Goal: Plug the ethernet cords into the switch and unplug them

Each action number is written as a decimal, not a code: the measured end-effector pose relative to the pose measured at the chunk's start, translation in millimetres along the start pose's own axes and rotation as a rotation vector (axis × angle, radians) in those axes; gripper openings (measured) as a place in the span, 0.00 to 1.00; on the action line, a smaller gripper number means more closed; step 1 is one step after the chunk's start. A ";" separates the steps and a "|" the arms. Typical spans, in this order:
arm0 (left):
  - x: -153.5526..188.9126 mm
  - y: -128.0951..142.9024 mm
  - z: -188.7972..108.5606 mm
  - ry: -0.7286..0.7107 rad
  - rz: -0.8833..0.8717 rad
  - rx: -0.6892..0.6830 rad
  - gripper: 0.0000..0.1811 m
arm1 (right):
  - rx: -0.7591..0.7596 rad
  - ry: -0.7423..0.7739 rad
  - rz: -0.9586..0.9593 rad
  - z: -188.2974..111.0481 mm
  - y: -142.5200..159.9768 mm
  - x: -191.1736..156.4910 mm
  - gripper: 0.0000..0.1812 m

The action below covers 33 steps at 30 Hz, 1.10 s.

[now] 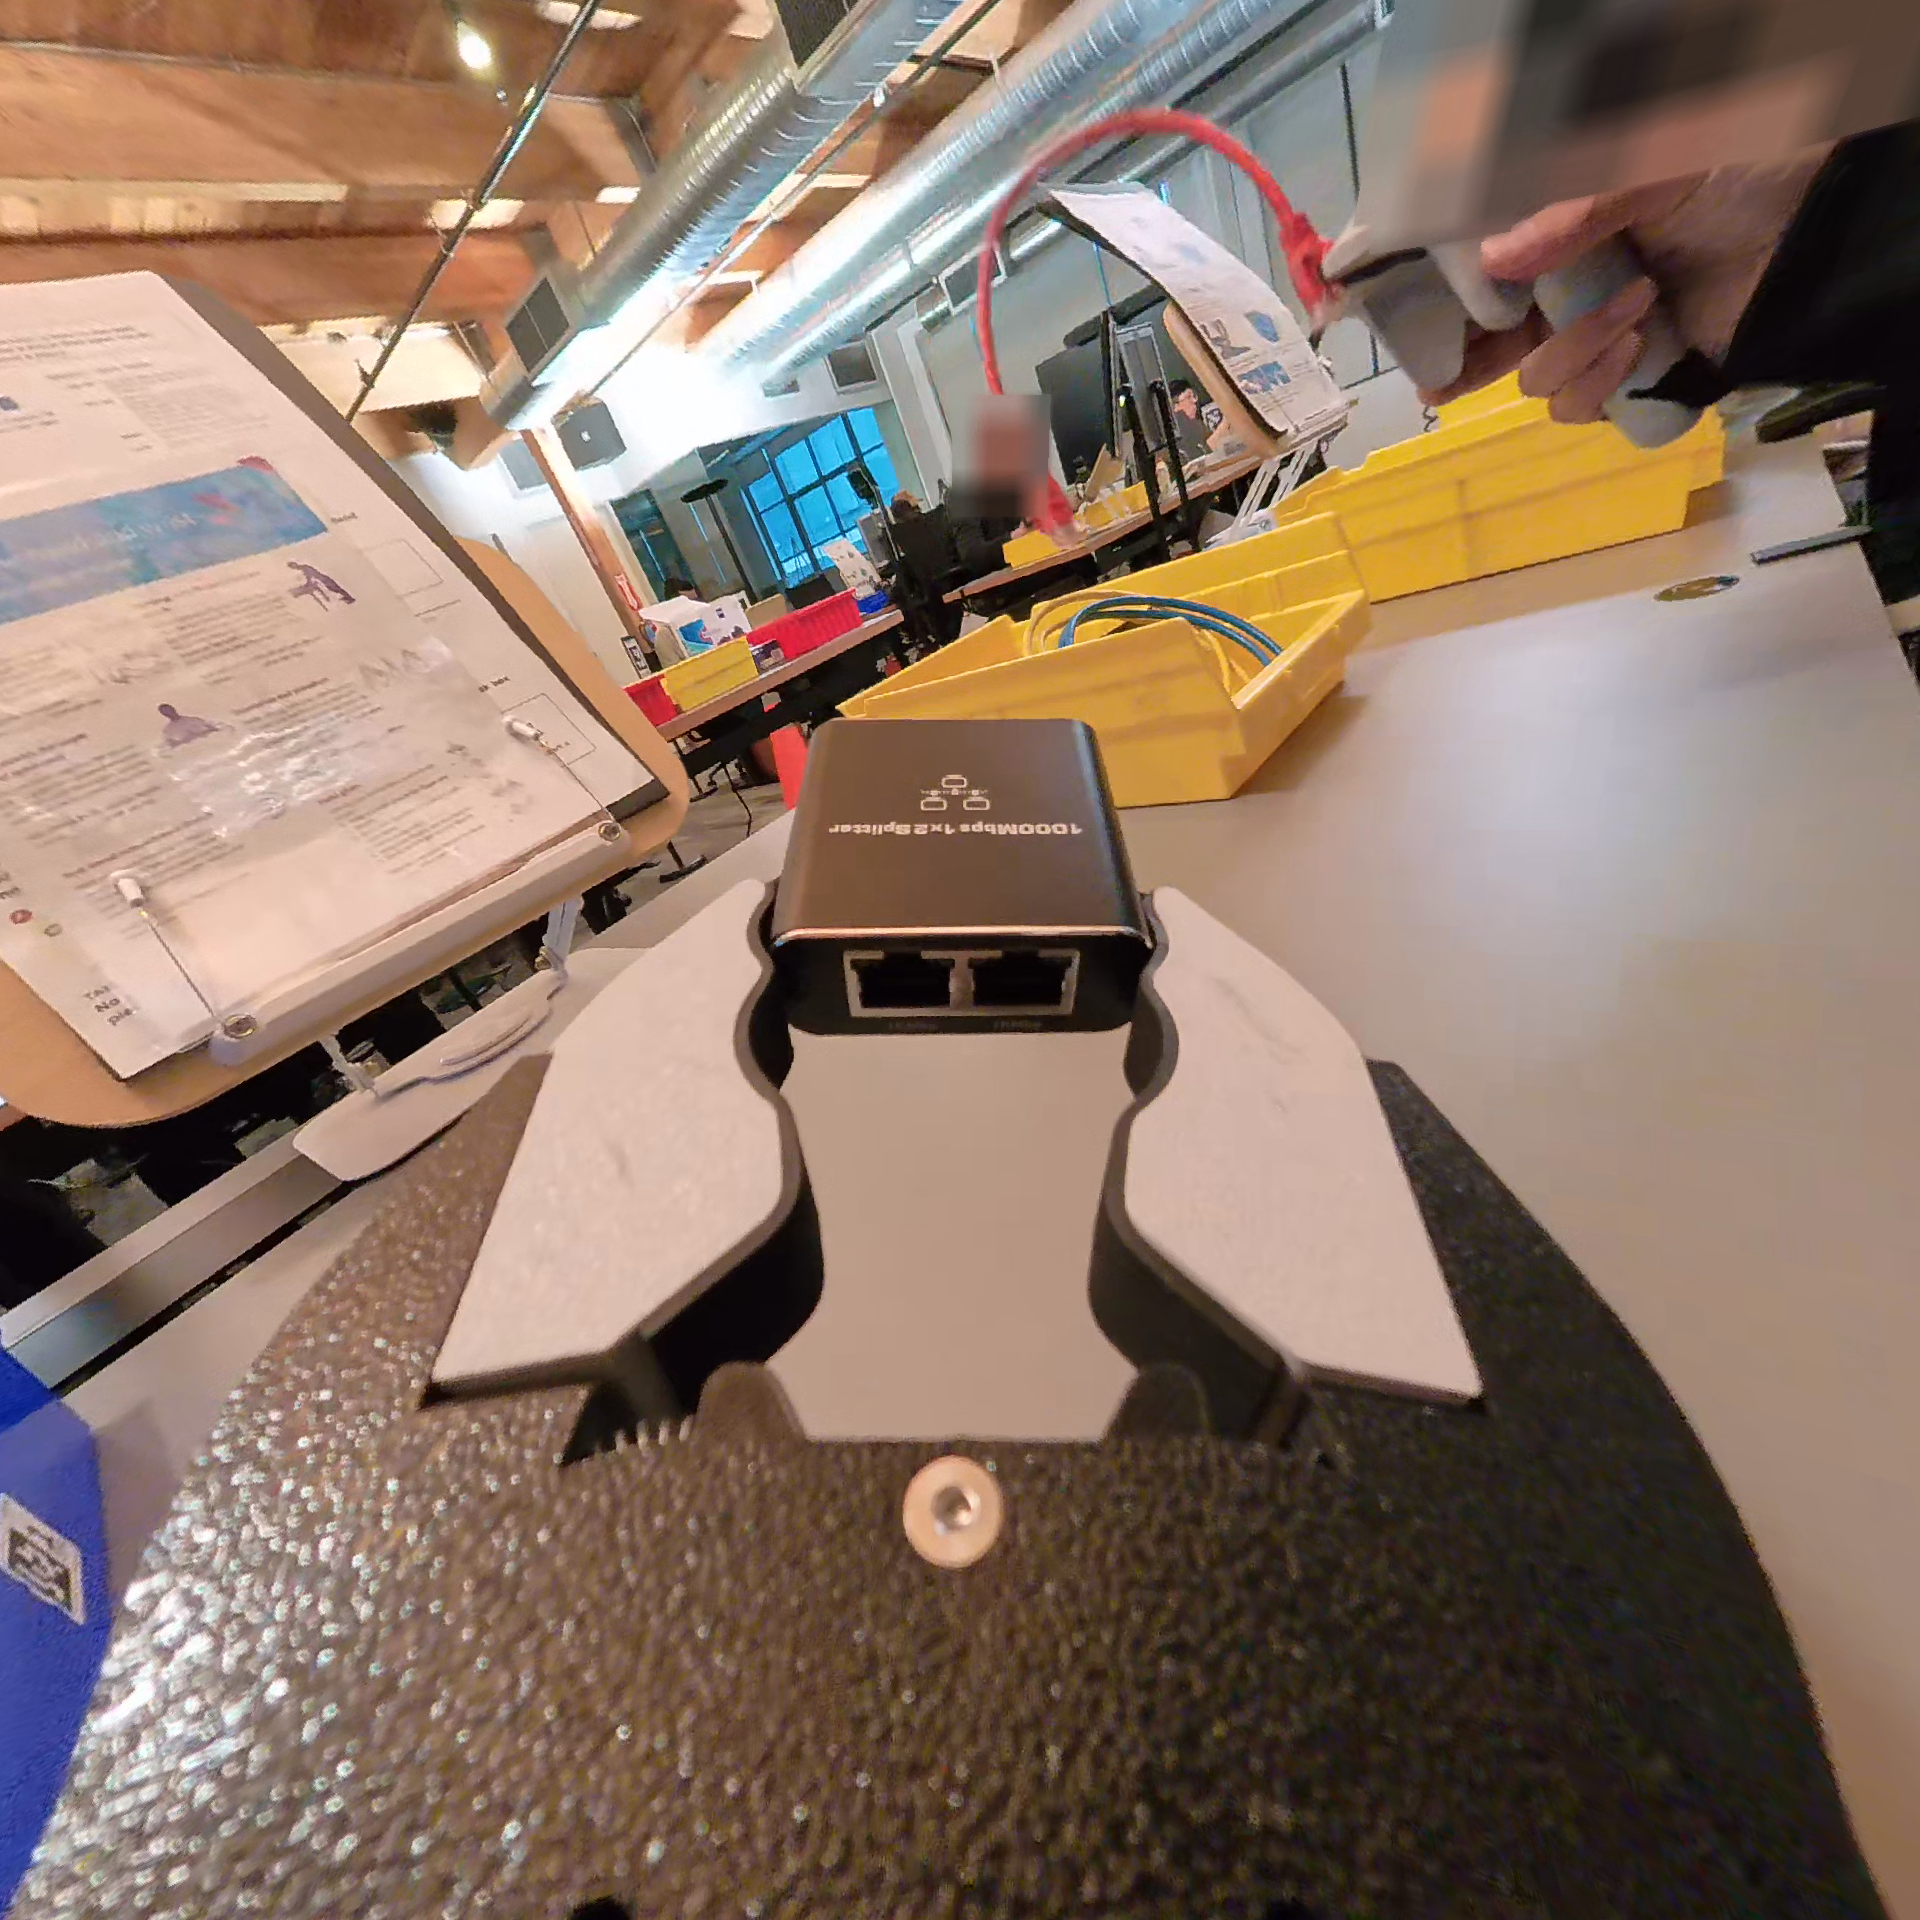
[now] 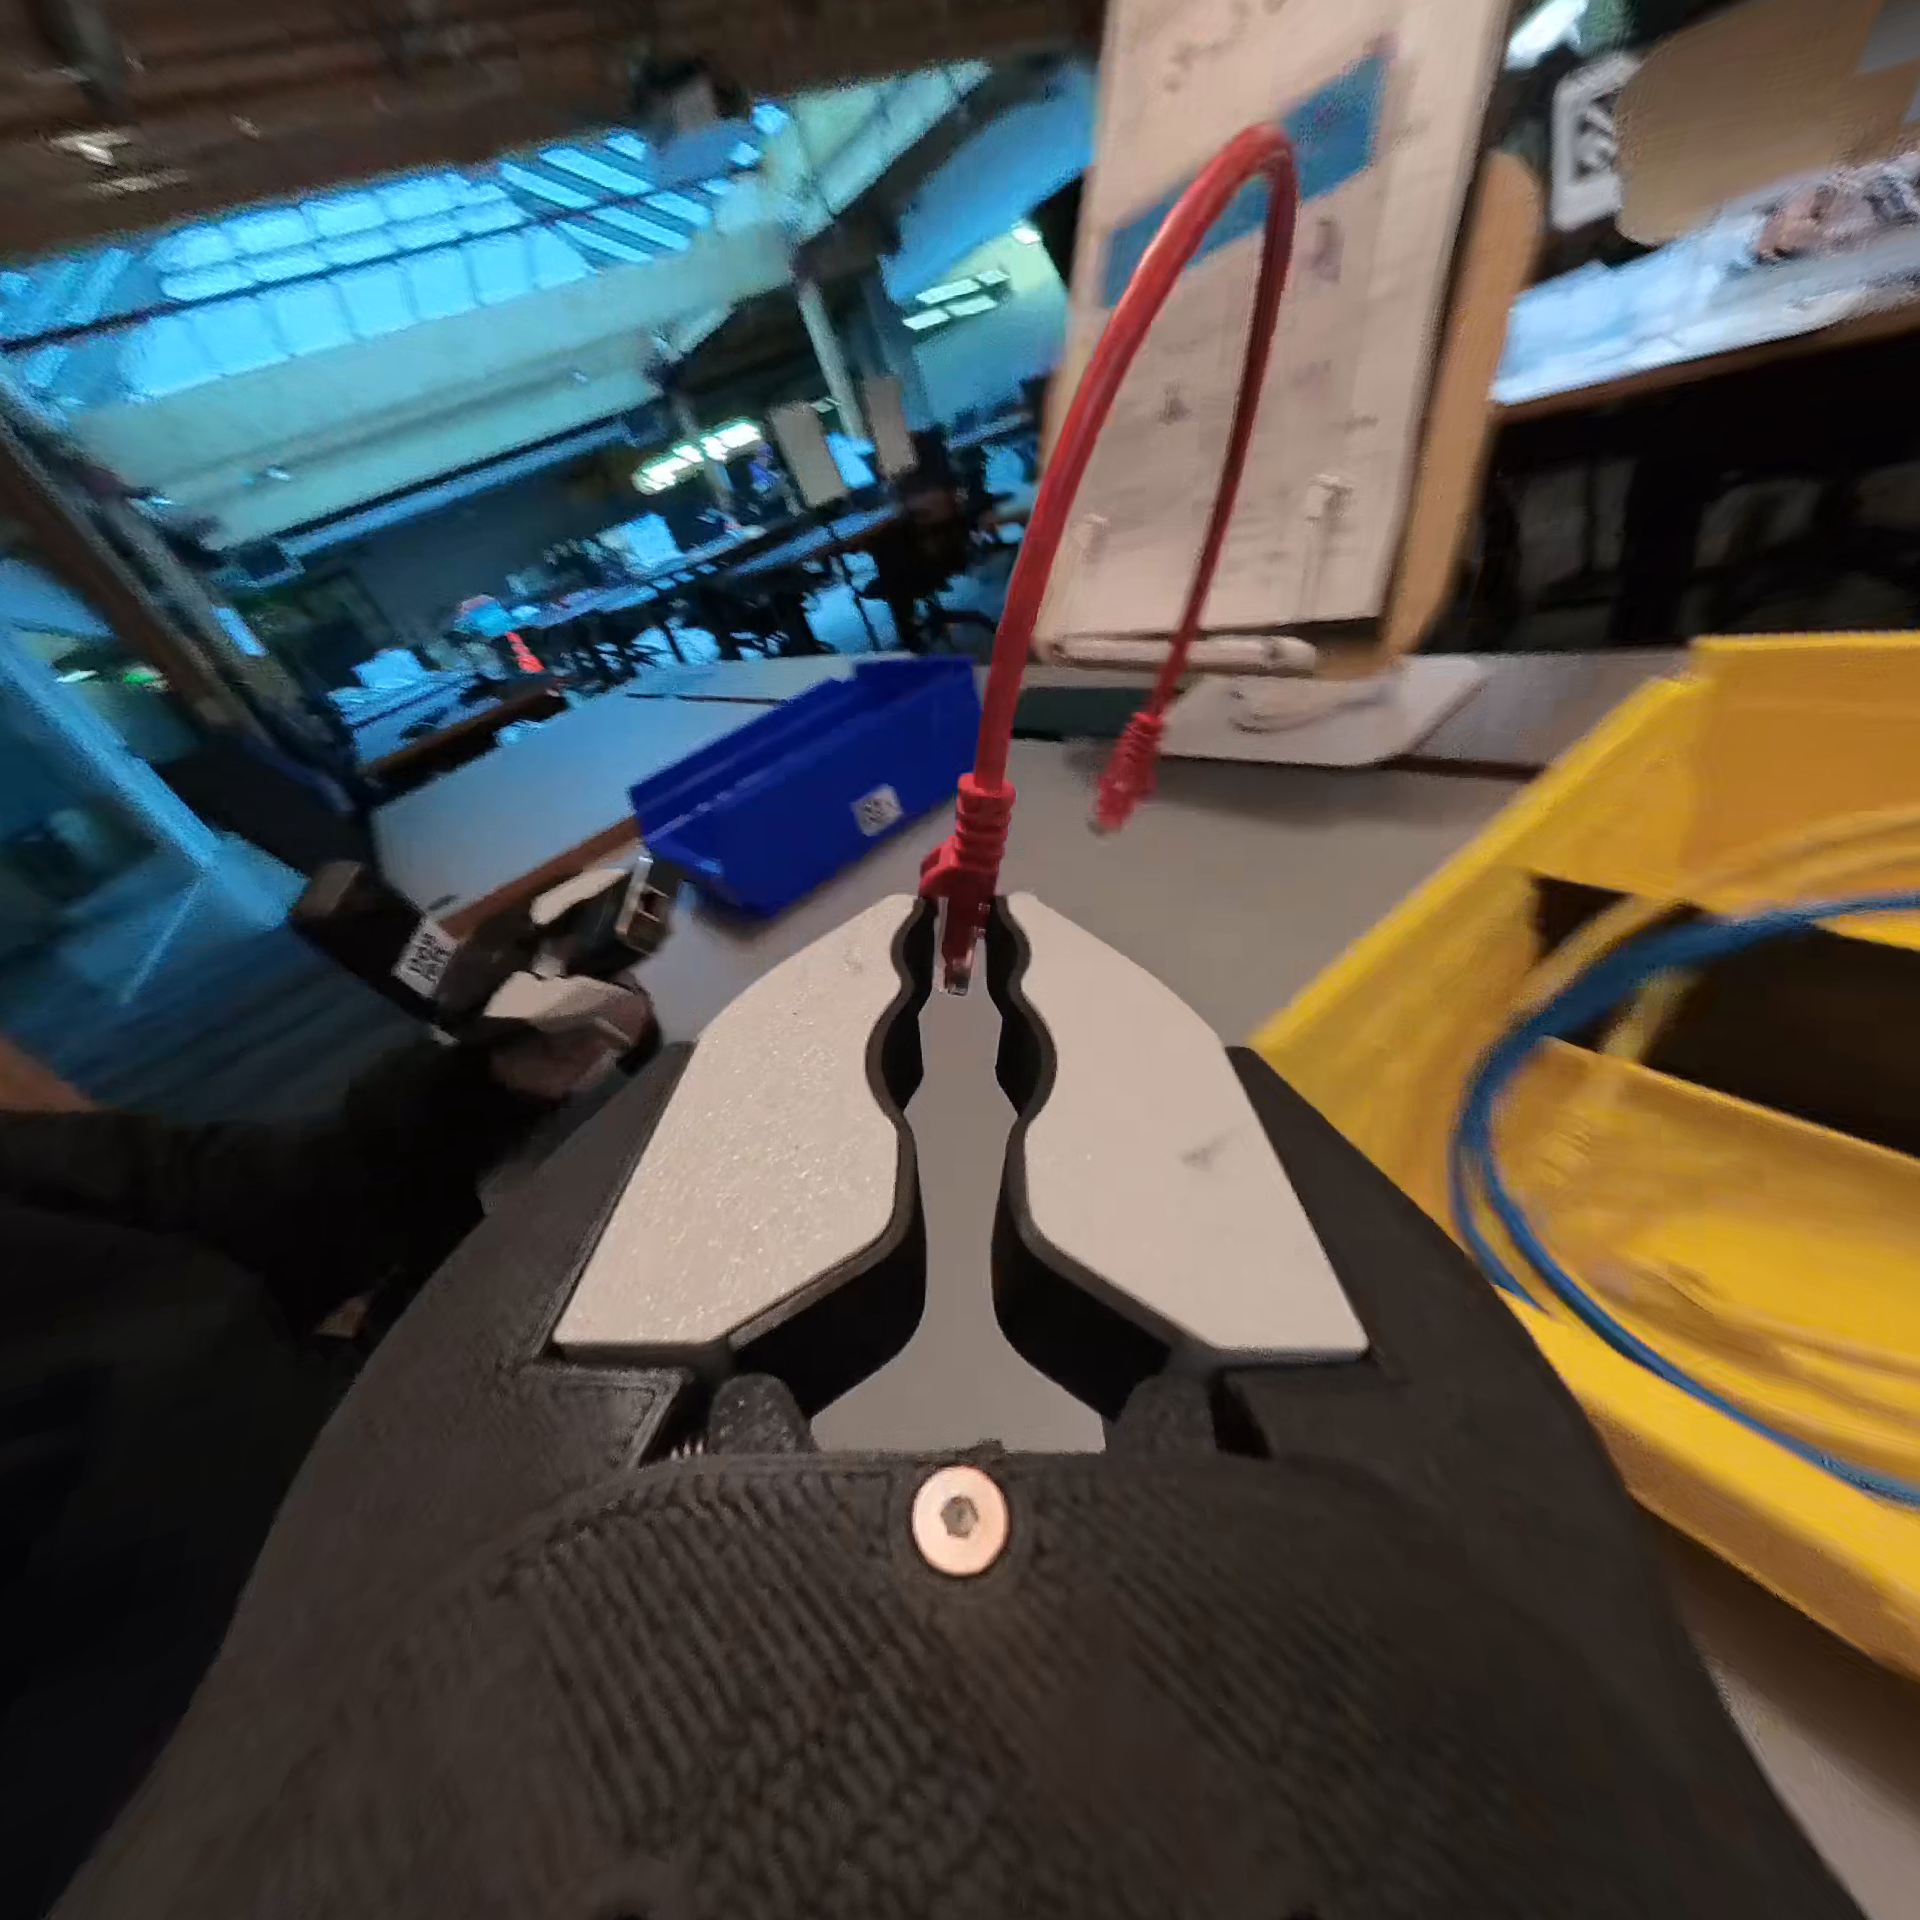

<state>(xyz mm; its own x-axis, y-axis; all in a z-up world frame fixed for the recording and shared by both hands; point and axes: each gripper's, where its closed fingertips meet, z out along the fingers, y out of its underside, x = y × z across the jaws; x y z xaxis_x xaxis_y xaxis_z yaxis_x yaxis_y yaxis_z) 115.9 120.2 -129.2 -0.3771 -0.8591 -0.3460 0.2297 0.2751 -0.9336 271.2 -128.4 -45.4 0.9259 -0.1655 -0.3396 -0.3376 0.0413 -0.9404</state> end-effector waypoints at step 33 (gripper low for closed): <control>3.9 3.9 2.0 0.065 -0.153 0.007 0.34 | -0.722 0.330 0.323 -60.1 60.2 169.7 0.08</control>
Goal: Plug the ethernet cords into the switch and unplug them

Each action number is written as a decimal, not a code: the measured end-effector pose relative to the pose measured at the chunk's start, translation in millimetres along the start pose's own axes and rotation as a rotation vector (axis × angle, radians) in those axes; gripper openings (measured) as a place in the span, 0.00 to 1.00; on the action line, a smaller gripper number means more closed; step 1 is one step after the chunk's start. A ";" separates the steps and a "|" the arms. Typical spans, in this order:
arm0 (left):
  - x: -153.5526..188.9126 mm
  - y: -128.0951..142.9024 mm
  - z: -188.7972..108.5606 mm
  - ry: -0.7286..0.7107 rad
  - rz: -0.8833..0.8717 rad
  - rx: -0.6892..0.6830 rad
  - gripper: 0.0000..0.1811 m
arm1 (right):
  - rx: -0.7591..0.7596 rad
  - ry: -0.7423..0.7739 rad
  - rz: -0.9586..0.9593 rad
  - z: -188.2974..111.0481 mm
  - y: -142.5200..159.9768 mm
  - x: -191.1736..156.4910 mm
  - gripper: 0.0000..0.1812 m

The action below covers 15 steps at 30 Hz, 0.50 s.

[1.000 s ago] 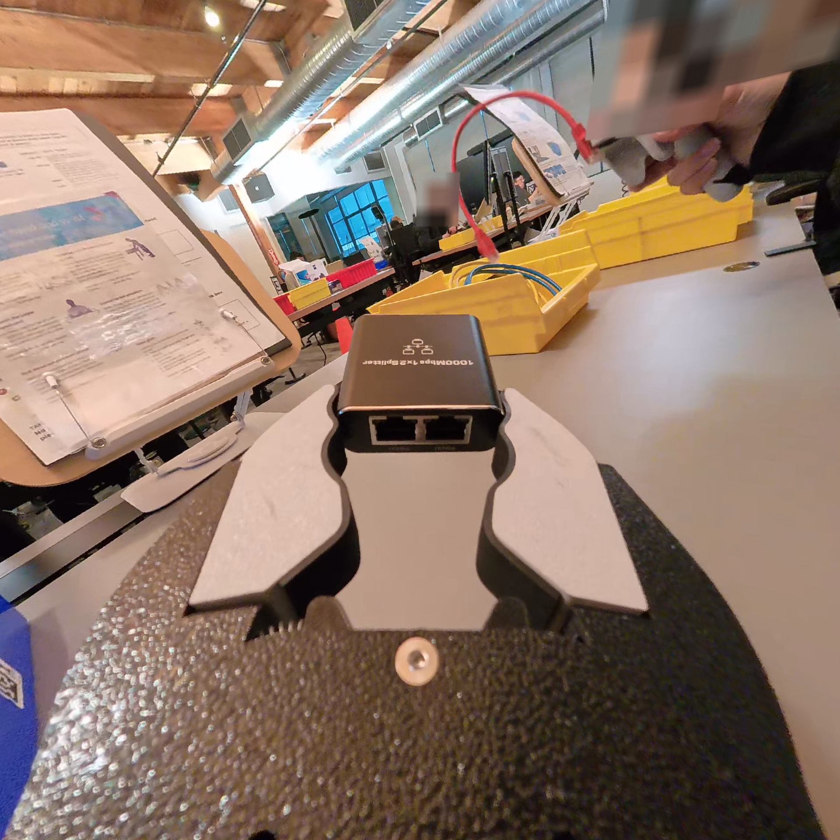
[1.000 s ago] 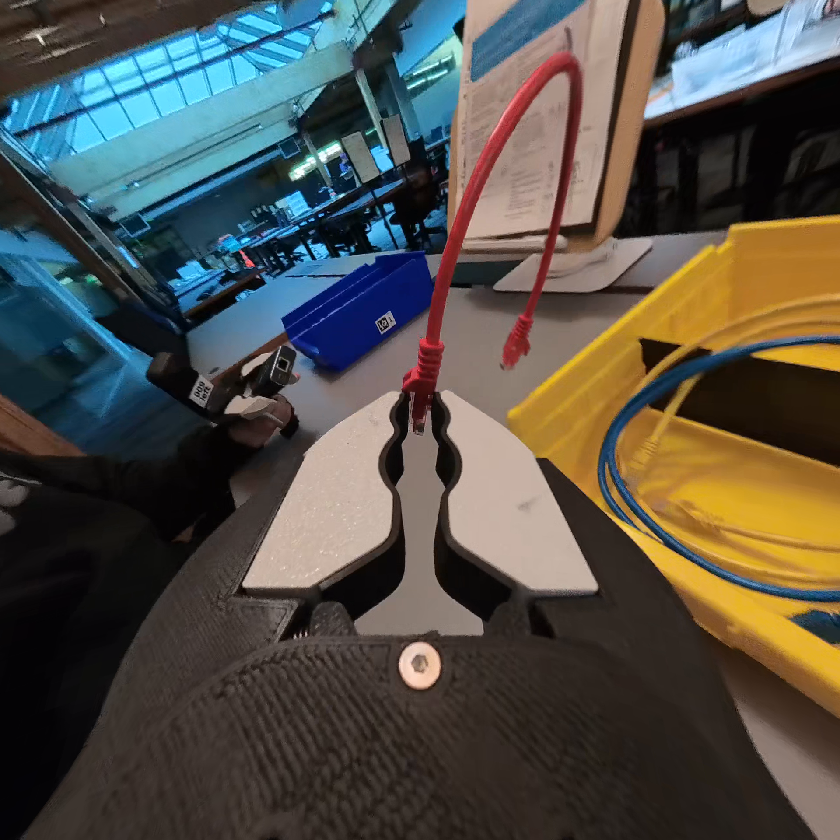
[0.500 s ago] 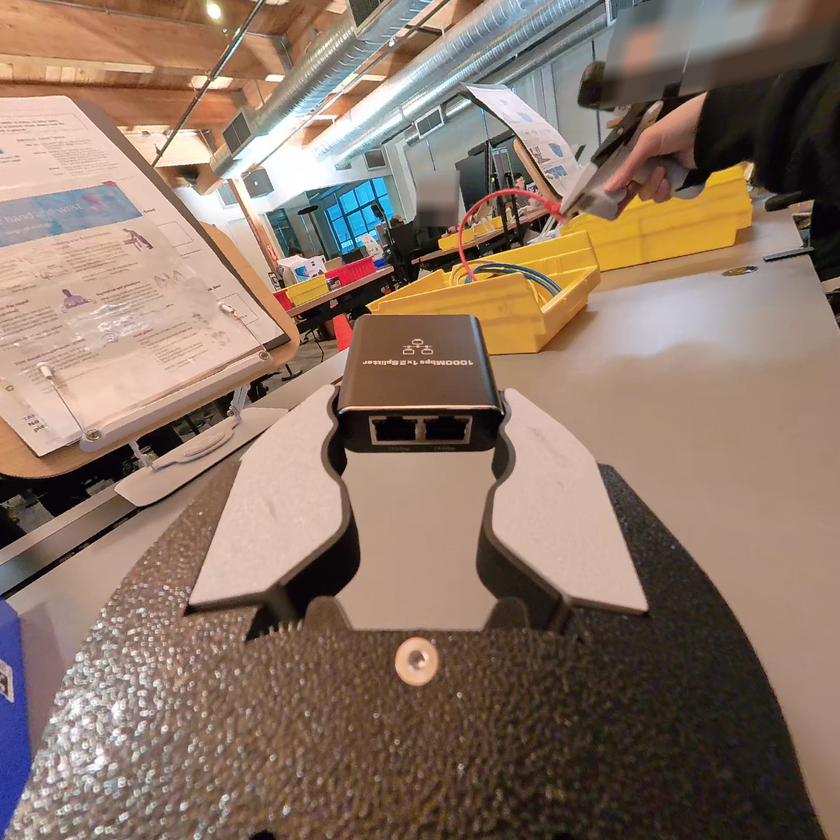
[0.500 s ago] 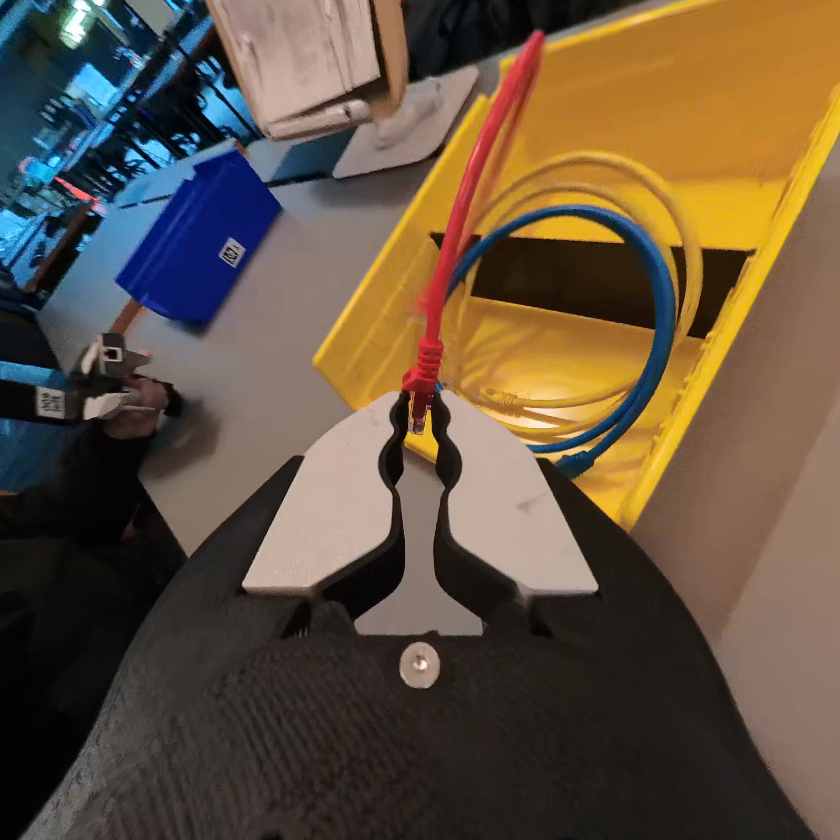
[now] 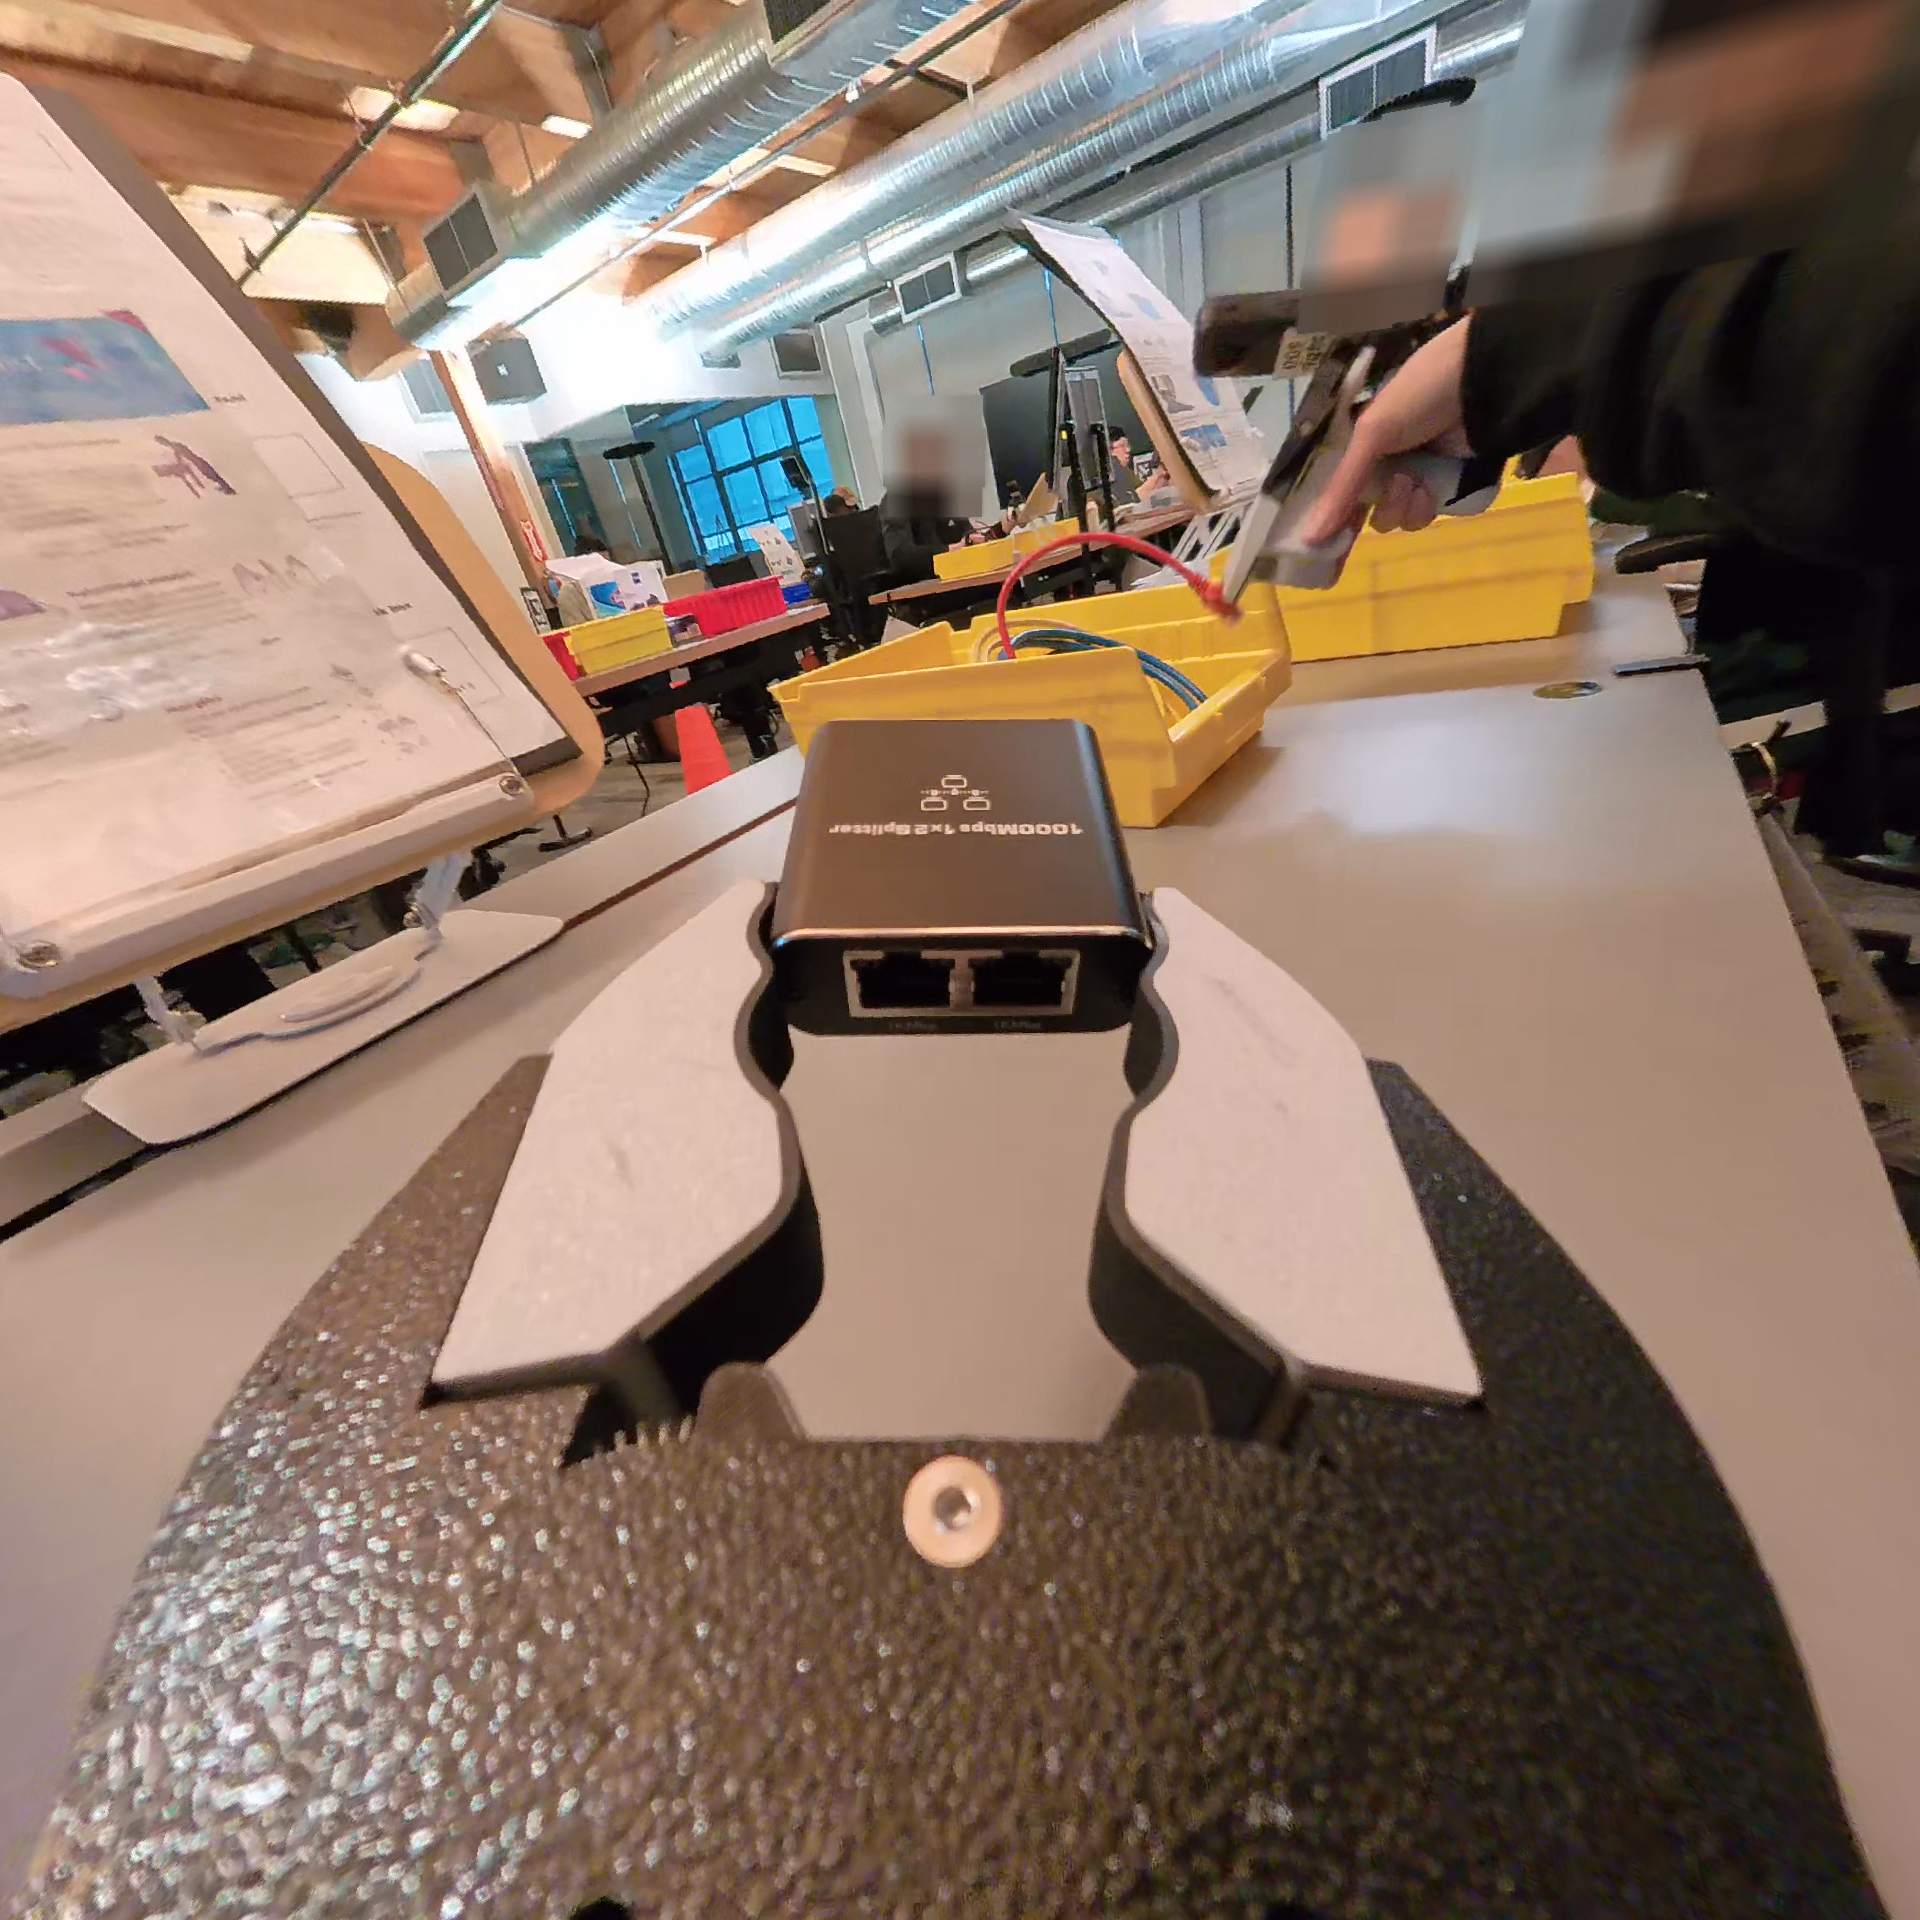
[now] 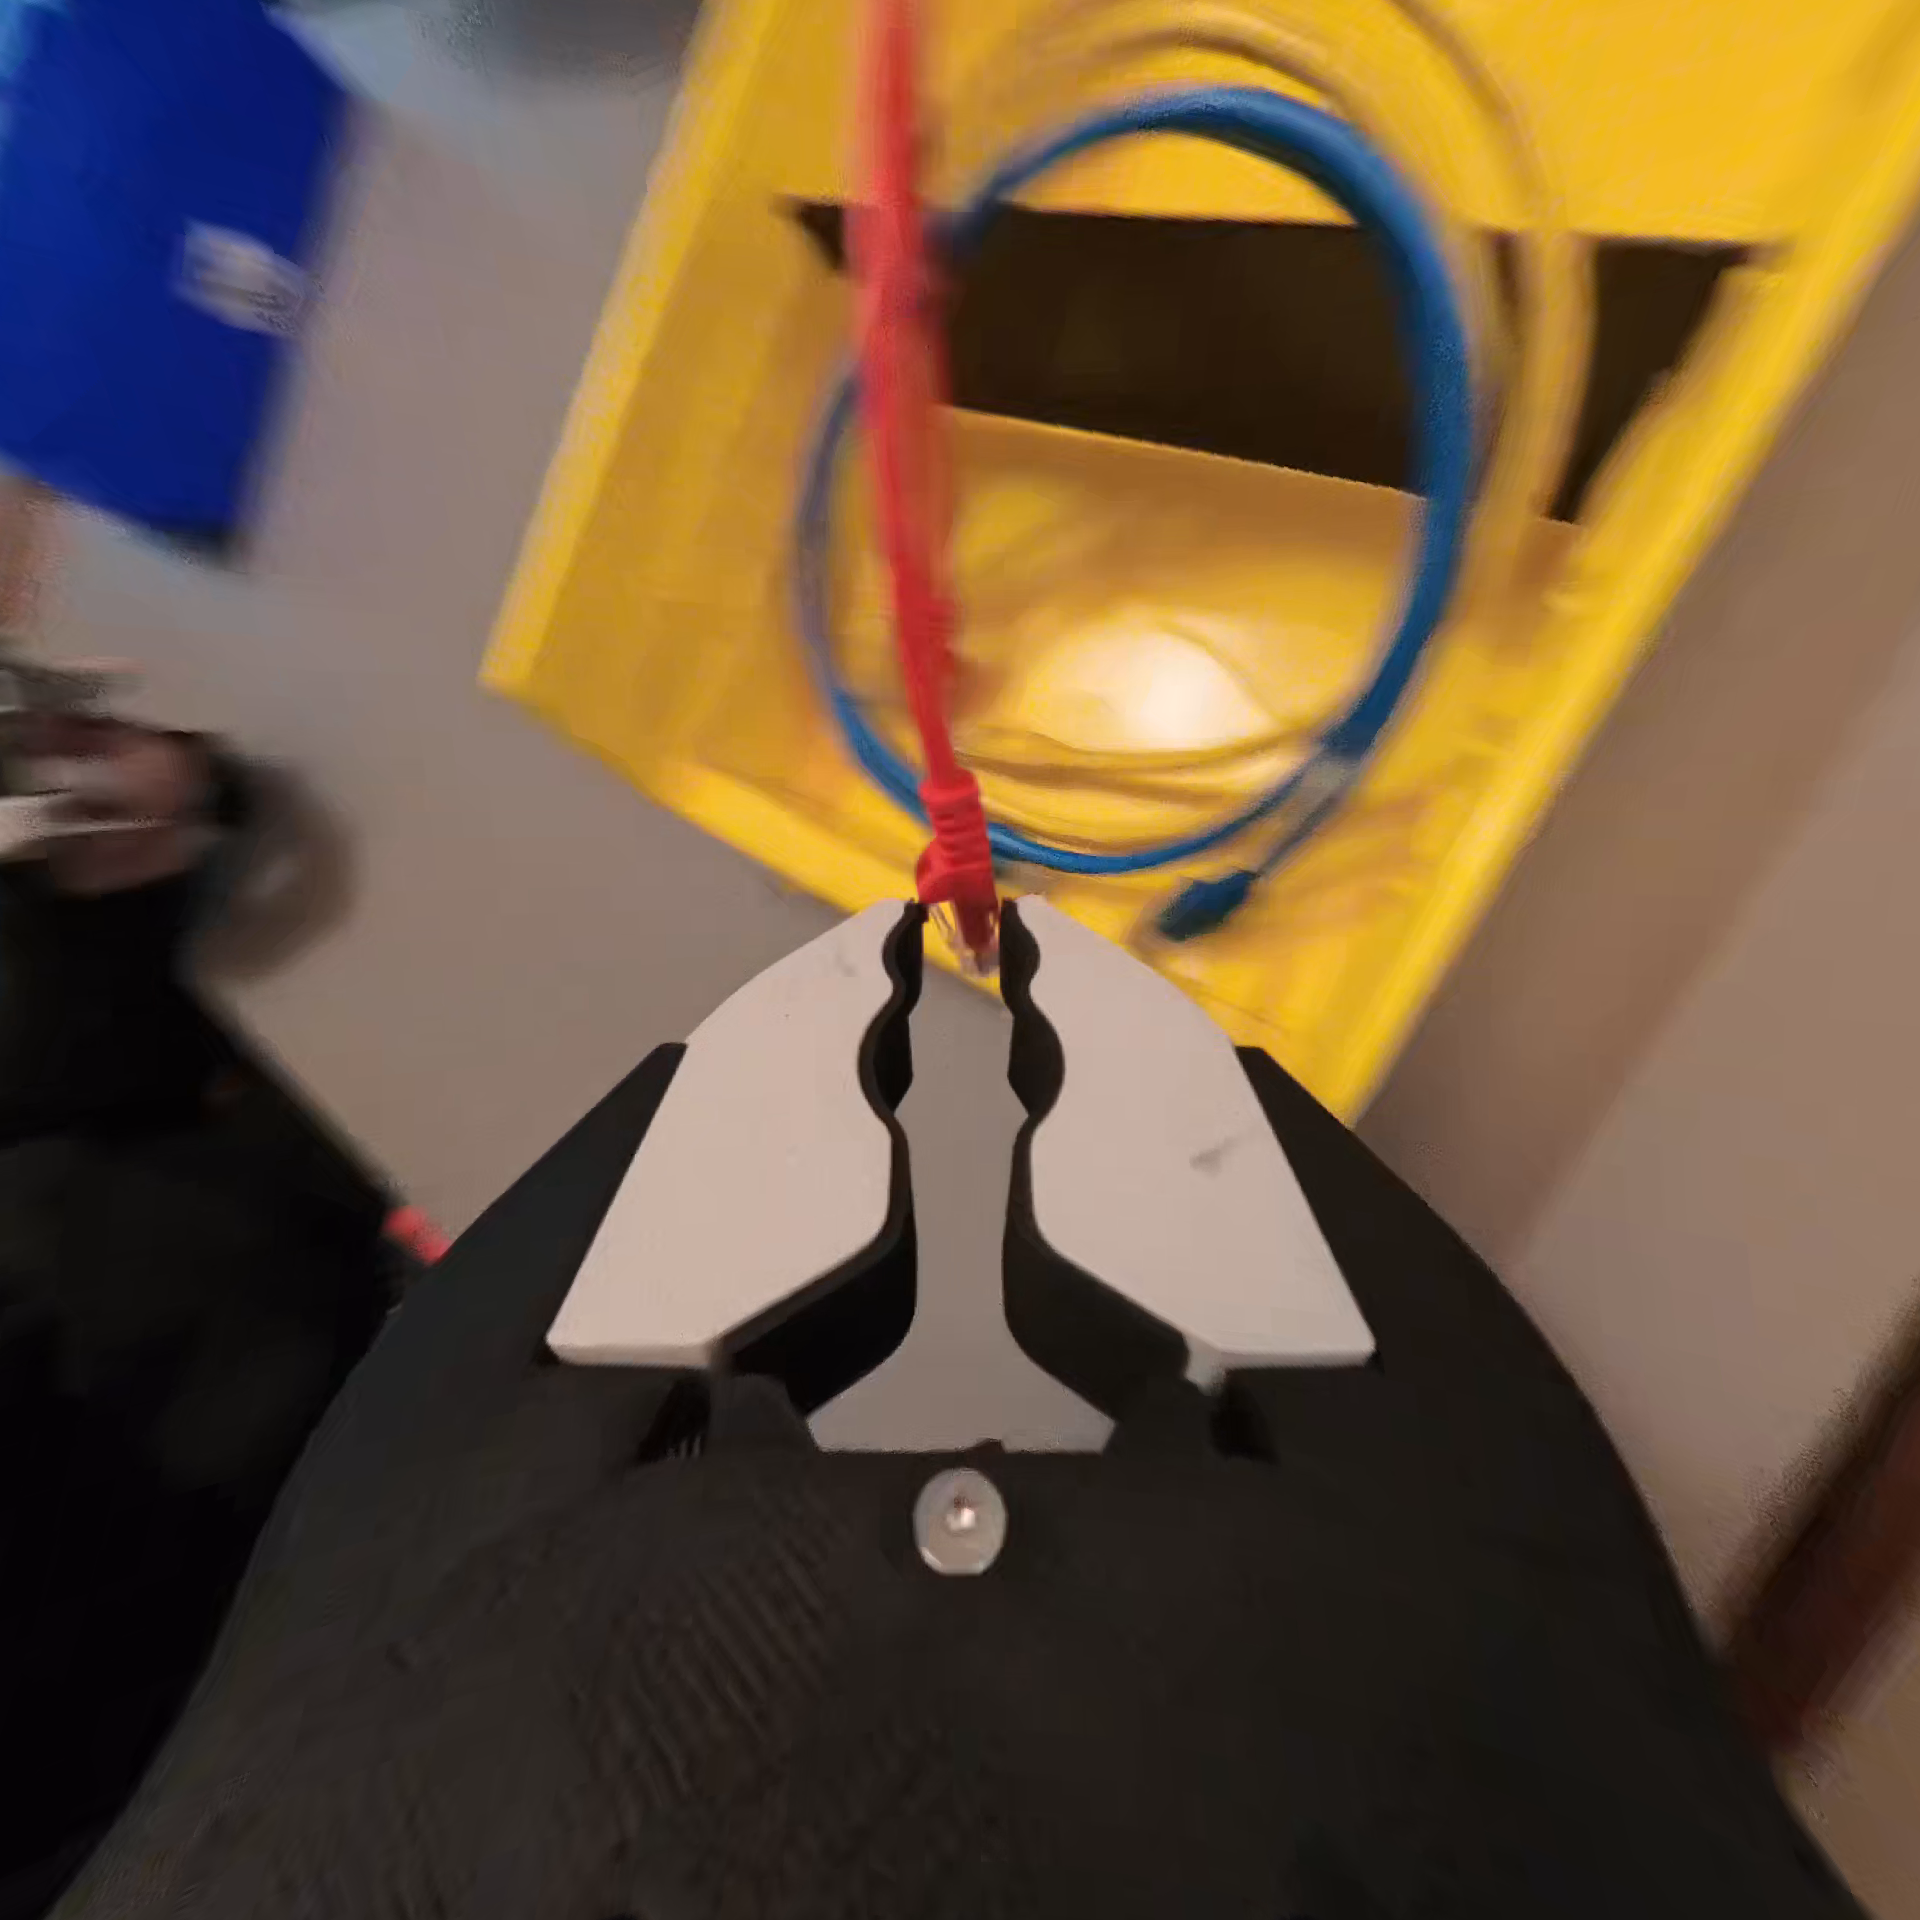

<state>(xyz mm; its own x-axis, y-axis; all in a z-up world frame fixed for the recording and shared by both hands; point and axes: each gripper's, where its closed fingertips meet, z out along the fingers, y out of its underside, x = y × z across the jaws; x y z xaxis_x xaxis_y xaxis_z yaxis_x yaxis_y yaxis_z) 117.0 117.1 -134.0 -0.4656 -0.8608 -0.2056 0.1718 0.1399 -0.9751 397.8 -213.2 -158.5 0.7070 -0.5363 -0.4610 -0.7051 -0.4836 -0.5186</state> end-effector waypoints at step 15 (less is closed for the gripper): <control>5.8 9.0 6.2 0.041 -0.021 -0.081 0.34 | 0.250 0.316 -0.684 19.8 -38.3 -116.3 0.36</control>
<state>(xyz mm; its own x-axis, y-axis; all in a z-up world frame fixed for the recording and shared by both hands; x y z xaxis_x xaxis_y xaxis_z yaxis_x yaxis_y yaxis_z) 121.2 110.3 -143.5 -0.5042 -0.8431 -0.1869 0.0919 0.1628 -0.9824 343.7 -118.6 -99.3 0.9033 -0.3652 0.2251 -0.0600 -0.6270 -0.7767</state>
